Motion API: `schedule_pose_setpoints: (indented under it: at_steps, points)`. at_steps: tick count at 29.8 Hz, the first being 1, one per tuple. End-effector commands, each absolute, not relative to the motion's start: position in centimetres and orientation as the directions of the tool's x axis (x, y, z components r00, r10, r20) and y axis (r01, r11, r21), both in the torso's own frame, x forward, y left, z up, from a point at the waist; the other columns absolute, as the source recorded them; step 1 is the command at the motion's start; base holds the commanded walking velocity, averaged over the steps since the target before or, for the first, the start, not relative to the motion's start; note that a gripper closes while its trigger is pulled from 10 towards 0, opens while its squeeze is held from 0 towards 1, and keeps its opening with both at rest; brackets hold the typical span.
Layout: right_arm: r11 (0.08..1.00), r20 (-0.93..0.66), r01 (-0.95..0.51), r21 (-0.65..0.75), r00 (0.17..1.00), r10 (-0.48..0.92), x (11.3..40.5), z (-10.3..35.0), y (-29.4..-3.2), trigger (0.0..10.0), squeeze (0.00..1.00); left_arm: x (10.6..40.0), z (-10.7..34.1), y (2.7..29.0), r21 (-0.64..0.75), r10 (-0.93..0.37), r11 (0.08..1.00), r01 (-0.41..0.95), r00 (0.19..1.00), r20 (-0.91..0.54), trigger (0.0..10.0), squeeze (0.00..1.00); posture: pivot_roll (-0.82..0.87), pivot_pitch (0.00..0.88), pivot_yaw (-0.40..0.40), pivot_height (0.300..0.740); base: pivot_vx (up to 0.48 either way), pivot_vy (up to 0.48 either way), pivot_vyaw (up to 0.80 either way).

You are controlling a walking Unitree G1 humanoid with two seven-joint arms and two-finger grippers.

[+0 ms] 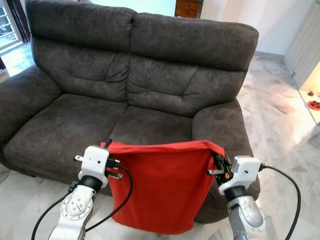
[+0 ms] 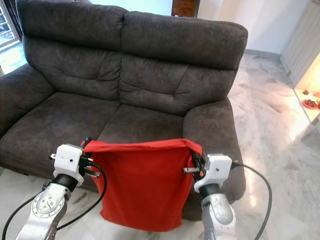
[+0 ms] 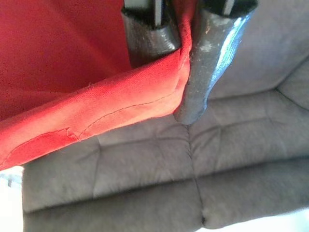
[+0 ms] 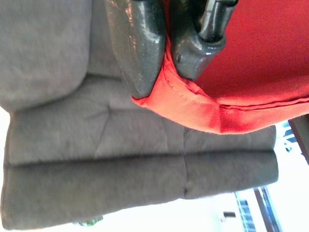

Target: Move the pillow to the sofa from floor

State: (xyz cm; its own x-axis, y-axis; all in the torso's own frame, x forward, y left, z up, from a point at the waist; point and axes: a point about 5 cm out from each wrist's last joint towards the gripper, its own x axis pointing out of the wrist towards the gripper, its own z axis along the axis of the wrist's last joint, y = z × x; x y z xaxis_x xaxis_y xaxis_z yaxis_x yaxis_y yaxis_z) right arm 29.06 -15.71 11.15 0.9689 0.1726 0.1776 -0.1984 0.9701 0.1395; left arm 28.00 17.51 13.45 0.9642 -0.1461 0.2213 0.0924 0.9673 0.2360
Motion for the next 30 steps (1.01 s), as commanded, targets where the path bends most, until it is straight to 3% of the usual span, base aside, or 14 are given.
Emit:
schedule_pose_setpoints:
  at_steps: [1, 15, 24, 30]
  points:
    - [0.975, 0.252, -0.171, 0.142, 0.959, 0.132, 29.4, 13.0, -16.4, 10.0, 0.00, 28.3, 15.9, 18.6, 0.250, -0.096, 0.968, 0.015, 0.944, 0.314, 10.0, 0.00, 0.13, 0.039, -0.032, 0.740, 0.296, 0.000, 0.00]
    - [0.974, 0.276, -0.184, 0.133, 0.951, 0.142, 29.7, 14.2, -16.0, 10.0, 0.00, 28.4, 16.4, 19.0, 0.257, -0.079, 0.966, -0.004, 0.946, 0.315, 10.0, 0.00, 0.14, 0.047, -0.034, 0.740, 0.334, 0.000, 0.00]
    - [0.962, 0.414, -0.246, 0.119, 0.893, 0.177, 30.2, 18.5, -14.8, 10.0, 0.00, 28.9, 20.2, 20.0, 0.289, -0.062, 0.955, -0.068, 0.907, 0.417, 10.0, 0.00, 0.14, 0.047, -0.033, 0.740, 0.368, 0.000, 0.00]
    - [0.943, 0.535, -0.322, 0.084, 0.813, 0.230, 30.2, 23.3, -13.4, 10.0, 0.00, 29.0, 23.6, 20.9, 0.304, -0.048, 0.944, -0.125, 0.863, 0.503, 10.0, 0.00, 0.14, 0.046, -0.036, 0.740, 0.370, 0.000, 0.00]
